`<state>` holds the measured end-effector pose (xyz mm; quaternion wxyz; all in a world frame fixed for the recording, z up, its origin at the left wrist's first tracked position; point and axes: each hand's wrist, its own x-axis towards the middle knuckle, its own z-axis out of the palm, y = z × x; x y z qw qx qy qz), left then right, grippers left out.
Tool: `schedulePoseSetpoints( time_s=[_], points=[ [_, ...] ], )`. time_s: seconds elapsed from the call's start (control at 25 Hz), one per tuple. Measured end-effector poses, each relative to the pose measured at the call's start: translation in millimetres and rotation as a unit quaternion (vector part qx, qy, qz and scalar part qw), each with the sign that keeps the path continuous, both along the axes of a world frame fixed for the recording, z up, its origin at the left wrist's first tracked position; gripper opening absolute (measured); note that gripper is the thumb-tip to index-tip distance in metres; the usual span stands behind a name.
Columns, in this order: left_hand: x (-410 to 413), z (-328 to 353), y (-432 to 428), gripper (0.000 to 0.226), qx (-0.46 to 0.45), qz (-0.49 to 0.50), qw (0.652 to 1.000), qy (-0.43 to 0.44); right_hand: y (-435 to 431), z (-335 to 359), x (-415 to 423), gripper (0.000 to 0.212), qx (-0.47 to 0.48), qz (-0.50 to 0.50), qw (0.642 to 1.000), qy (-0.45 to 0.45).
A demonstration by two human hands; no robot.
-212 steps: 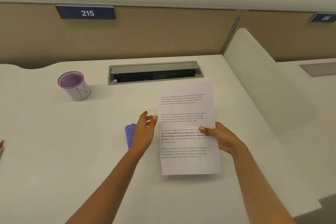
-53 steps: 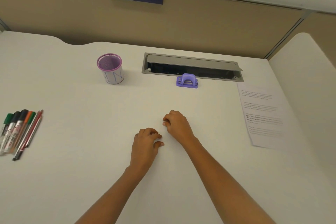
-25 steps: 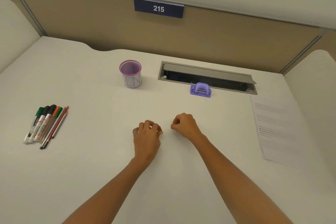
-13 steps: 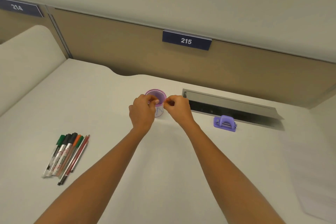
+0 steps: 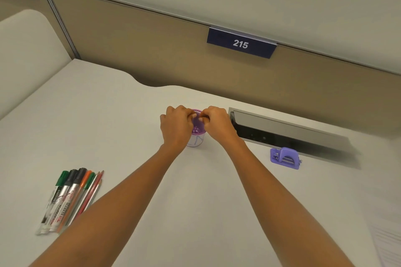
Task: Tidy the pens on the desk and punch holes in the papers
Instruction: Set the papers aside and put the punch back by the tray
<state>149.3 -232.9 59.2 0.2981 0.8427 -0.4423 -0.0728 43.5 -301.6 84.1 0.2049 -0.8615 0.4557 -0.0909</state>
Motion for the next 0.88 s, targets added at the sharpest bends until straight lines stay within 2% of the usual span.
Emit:
schedulePoseSetpoints(
  time_s=[0.36,0.6,0.88],
  points=[
    [1.8,1.4,5.2,0.027,0.015,-0.044,0.998,-0.034,6.4,-0.1,-4.9,0.024,-0.023,0.021,0.999,0.012],
    [2.2,9.9,11.2,0.025,0.001,-0.004,0.998,-0.063,10.2,3.9,-2.5,0.023,-0.032,0.002,0.999,0.008],
    [4.3,18.2,15.7,0.027,0.008,-0.029,0.995,-0.094,16.6,12.9,-4.3,0.021,-0.057,0.017,0.998,0.020]
  ],
)
